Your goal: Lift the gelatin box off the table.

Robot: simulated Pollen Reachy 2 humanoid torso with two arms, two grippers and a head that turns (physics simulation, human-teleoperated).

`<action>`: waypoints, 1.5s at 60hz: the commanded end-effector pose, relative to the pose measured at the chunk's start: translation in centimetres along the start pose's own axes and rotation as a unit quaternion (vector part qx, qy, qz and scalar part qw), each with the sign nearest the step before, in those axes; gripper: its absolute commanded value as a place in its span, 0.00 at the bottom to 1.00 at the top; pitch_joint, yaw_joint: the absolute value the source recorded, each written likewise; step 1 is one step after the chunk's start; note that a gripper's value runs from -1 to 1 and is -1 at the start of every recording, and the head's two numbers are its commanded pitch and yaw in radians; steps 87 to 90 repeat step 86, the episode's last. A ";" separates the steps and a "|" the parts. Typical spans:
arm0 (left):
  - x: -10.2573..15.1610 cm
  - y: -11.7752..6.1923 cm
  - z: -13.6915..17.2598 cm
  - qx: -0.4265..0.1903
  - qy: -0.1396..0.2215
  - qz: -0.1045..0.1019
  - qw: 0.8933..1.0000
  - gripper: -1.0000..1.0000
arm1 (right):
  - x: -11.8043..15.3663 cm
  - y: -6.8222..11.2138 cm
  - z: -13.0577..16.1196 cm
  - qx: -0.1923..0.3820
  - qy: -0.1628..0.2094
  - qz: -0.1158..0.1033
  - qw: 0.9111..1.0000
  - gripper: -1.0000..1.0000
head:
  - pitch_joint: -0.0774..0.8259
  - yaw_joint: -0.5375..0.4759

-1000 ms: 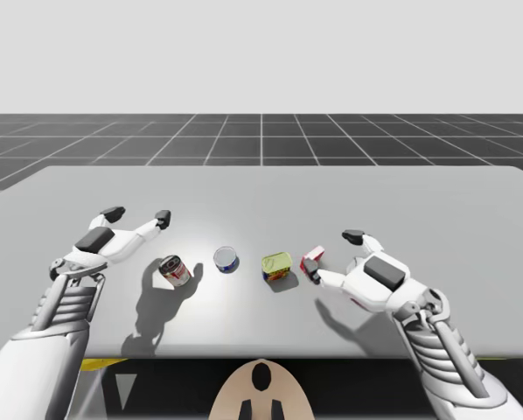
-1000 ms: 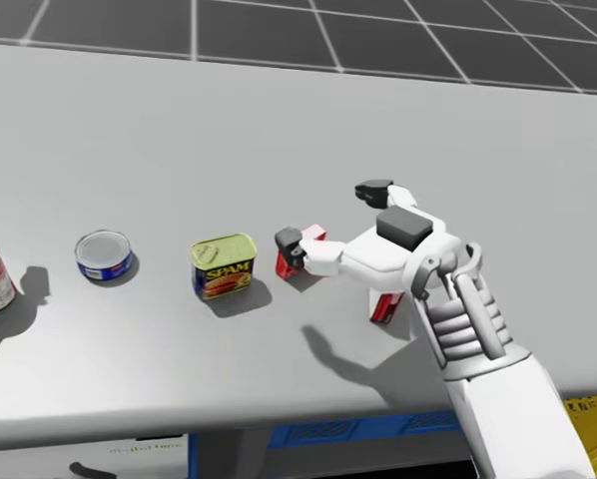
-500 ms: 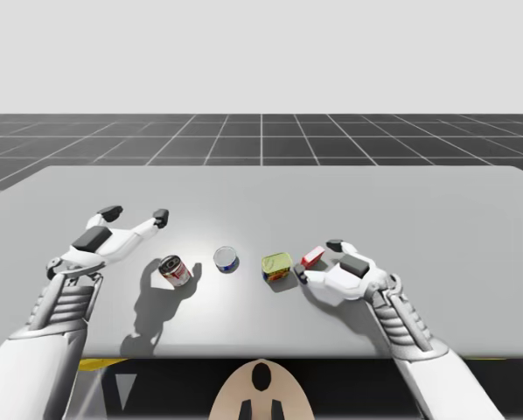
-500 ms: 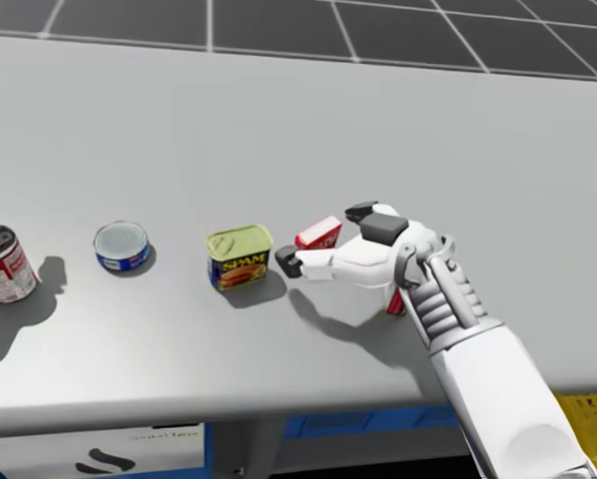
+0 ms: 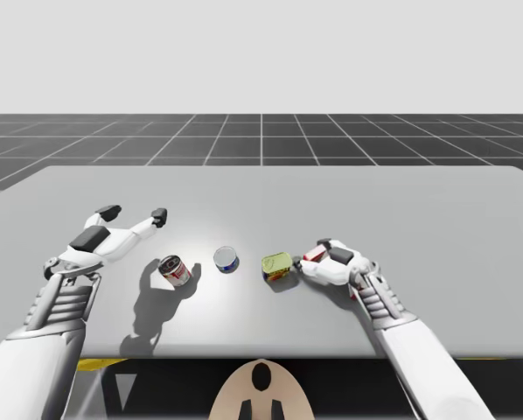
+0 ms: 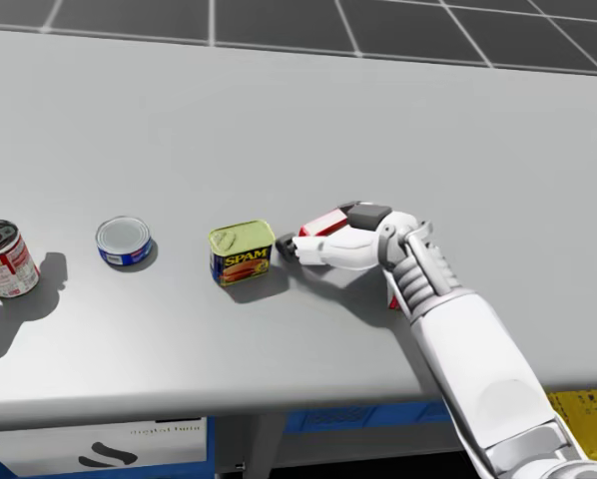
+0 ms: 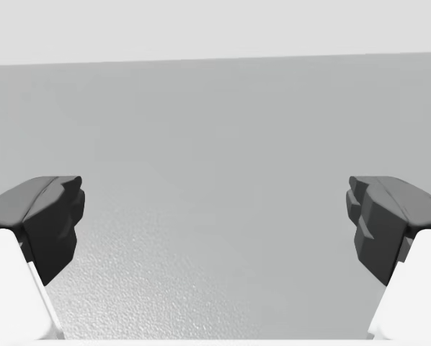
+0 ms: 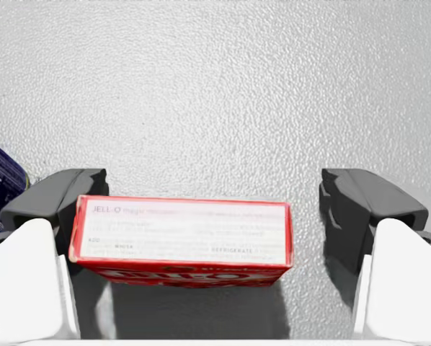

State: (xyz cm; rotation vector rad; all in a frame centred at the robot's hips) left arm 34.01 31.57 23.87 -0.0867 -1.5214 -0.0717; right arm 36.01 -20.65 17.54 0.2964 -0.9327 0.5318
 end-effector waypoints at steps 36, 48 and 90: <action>0.0 -0.2 0.0 -0.001 0.001 -0.002 1.000 0.00 | -1.6 0.1 0.7 0.011 0.021 -0.016 1.000 1.00 | 0.44 0.36; 0.0 -0.2 0.0 0.000 0.000 -0.001 1.000 0.00 | 0.2 0.2 2.2 0.011 -0.005 -0.016 1.000 1.00 | 0.43 0.36; 0.2 0.1 0.1 0.005 -0.001 0.004 1.000 0.00 | 12.5 0.9 13.8 -0.073 -0.248 0.067 0.964 1.00 | 0.42 0.34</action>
